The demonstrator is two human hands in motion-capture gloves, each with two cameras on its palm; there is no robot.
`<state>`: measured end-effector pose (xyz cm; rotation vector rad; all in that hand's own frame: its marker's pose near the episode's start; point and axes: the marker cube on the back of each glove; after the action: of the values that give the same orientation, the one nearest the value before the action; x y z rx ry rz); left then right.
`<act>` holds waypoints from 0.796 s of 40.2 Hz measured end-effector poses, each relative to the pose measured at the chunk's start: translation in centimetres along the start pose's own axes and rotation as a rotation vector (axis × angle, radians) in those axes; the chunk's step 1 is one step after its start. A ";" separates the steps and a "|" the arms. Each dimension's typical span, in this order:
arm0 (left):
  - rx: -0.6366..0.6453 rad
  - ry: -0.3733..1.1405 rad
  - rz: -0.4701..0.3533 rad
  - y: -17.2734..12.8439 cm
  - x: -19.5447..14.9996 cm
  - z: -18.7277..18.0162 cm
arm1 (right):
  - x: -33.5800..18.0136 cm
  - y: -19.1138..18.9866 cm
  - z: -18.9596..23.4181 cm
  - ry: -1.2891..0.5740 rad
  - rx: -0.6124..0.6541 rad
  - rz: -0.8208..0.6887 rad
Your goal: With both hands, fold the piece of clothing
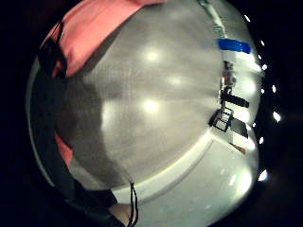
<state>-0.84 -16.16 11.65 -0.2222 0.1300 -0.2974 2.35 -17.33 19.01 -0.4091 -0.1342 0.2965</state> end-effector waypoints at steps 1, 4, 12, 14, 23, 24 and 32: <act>0.010 0.000 -0.001 0.2 -0.1 0.0 | 0.2 0.1 -0.1 0.007 0.012 0.007; 0.018 0.015 0.020 1.2 -0.2 0.1 | 0.6 1.1 -0.5 0.026 -0.009 -0.005; -0.035 0.004 0.062 5.5 -0.4 -0.6 | 1.5 6.1 -4.0 0.063 -0.032 -0.055; -0.014 -0.017 0.063 6.4 -0.7 -1.2 | 1.7 8.0 -5.4 0.080 -0.005 -0.056; 0.199 0.159 0.487 8.5 0.8 -4.6 | 3.3 11.2 -10.5 0.162 0.090 -0.105; 0.174 0.163 0.472 9.1 0.6 -5.0 | 3.4 11.5 -11.2 0.163 0.107 -0.103; 0.199 0.182 0.405 8.9 0.1 -7.7 | 2.8 12.7 -15.3 0.156 0.205 -0.086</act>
<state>0.44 -9.44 2.10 0.0314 0.3186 0.0744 4.63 -11.03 0.04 -0.2217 0.0318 0.1902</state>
